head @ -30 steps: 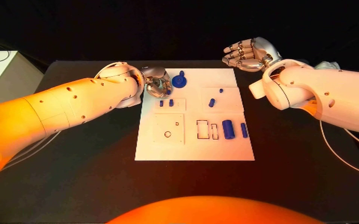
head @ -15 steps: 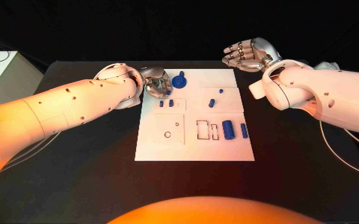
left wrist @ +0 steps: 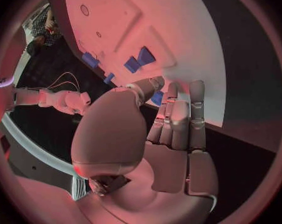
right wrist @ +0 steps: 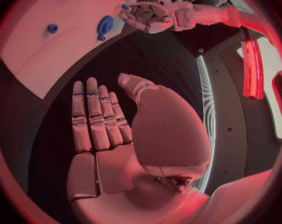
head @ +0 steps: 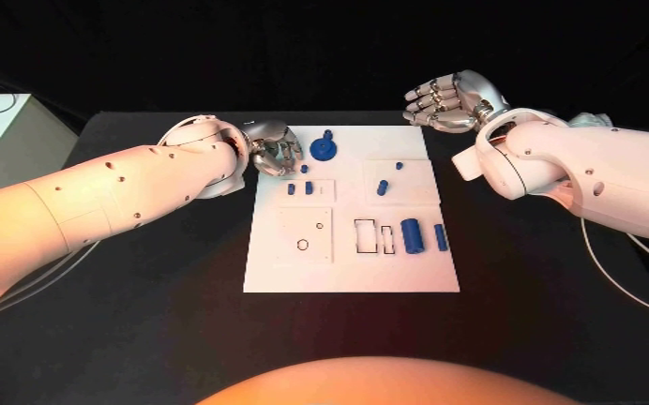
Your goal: Assemble the parts on the task board
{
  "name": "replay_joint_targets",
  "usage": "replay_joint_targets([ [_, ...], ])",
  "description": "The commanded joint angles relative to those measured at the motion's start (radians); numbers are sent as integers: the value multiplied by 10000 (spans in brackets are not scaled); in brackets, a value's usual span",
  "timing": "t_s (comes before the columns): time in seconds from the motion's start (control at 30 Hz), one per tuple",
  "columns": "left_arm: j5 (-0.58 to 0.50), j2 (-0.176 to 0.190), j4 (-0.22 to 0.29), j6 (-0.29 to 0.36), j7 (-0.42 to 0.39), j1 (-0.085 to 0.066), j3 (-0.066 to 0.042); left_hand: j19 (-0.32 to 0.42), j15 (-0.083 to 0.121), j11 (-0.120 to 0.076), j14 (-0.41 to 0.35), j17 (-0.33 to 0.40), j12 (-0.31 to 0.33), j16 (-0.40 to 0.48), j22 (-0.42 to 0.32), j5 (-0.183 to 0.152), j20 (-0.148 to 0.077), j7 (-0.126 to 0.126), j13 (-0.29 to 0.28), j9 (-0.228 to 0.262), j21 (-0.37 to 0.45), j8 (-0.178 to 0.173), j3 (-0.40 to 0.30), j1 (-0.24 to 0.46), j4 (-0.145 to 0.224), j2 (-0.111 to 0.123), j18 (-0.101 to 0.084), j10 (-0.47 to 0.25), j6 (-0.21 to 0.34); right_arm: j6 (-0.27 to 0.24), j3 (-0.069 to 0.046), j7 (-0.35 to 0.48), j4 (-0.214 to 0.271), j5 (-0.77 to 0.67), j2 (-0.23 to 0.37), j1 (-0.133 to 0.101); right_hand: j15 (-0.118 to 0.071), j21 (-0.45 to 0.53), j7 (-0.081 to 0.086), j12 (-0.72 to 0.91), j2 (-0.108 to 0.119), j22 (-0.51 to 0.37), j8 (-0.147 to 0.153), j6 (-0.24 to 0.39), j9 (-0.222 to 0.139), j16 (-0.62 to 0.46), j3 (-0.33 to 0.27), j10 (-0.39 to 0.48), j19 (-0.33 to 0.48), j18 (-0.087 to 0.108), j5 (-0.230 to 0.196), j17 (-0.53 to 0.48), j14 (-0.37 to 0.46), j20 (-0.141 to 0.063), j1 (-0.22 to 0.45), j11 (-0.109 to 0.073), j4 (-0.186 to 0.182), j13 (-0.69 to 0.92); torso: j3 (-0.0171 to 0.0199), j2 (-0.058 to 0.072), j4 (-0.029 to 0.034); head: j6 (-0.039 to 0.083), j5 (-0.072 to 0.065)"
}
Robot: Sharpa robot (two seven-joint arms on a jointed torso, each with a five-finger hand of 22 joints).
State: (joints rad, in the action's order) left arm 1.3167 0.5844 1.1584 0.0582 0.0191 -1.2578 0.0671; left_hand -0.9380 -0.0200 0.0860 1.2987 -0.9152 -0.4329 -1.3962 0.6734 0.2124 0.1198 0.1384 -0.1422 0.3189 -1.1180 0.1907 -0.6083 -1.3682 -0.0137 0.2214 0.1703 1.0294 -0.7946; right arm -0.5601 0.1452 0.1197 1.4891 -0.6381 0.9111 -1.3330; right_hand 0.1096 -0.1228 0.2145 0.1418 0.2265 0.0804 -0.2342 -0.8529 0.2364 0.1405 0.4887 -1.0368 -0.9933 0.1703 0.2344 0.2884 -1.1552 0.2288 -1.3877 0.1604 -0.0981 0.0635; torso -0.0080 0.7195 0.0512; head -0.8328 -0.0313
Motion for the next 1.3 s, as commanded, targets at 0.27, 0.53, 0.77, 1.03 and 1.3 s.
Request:
replay_joint_targets([
  [0.27,-1084,685,363,419,-367,-4,-160,43,-25,55,-222,254,73,77,-19,65,18,151,-56,-1,41,66,24,-139,54,37,142,-102,-165,2468,-3,-1170,-340,-4970,30,14,-1085,-2211,-530,76,-287,1088,-180,-1299,-22,2007,-320,-1680,-2855,87,-180,1347,-3160,-1461,-436,-698,953,28,-1,-1,1,220,-297],
  [0.53,-5831,1511,1096,912,-2516,2,-295,477,-246,313,-1949,3062,-121,1391,-163,51,190,480,-224,-4,333,424,-49,-190,182,-76,143,-479,-672,3041,12,-1978,-417,-8582,-38,207,-1315,-4352,-717,-744,-105,2673,359,-1813,-254,5230,168,-2432,-3003,75,-657,3587,-3414,-1736,74,-907,1101,70,-5,23,-29,409,-574],
  [0.77,-8461,2048,1535,659,-3945,30,-327,1298,-433,448,-3361,4010,-375,2289,-475,97,398,549,-347,-75,1018,547,343,20,98,-46,123,-1061,-572,2739,23,-2597,-410,-10003,-148,389,-1256,-4861,-706,-776,239,3079,480,-1833,-221,8839,517,-2084,-3248,87,-854,6696,-3571,-1627,393,-881,886,61,-9,8,19,449,-653],
  [1.03,-10070,2529,2027,589,-4425,65,-369,1307,-454,480,-3389,4034,-417,2279,-541,95,431,556,-354,-94,1119,578,457,85,52,-59,133,-1171,-531,2571,35,-2905,-419,-10538,-303,545,-1198,-6939,-687,-756,432,5455,529,-1806,-119,11291,788,-1917,-3924,-214,-953,8929,-3696,-1542,498,-826,683,84,-18,-10,29,475,-633],
  [1.3,-10375,2730,2279,637,-4471,69,-405,1249,-452,484,-3342,4025,-439,2225,-555,98,434,561,-357,-100,1123,595,489,72,54,-83,142,-1210,-520,2571,45,-2897,-433,-10585,-529,676,-1194,-7127,-689,-764,420,5673,522,-1818,-93,11412,837,-1908,-3964,-236,-940,8997,-3677,-1539,506,-825,645,84,-3,-1,10,485,-609],
])
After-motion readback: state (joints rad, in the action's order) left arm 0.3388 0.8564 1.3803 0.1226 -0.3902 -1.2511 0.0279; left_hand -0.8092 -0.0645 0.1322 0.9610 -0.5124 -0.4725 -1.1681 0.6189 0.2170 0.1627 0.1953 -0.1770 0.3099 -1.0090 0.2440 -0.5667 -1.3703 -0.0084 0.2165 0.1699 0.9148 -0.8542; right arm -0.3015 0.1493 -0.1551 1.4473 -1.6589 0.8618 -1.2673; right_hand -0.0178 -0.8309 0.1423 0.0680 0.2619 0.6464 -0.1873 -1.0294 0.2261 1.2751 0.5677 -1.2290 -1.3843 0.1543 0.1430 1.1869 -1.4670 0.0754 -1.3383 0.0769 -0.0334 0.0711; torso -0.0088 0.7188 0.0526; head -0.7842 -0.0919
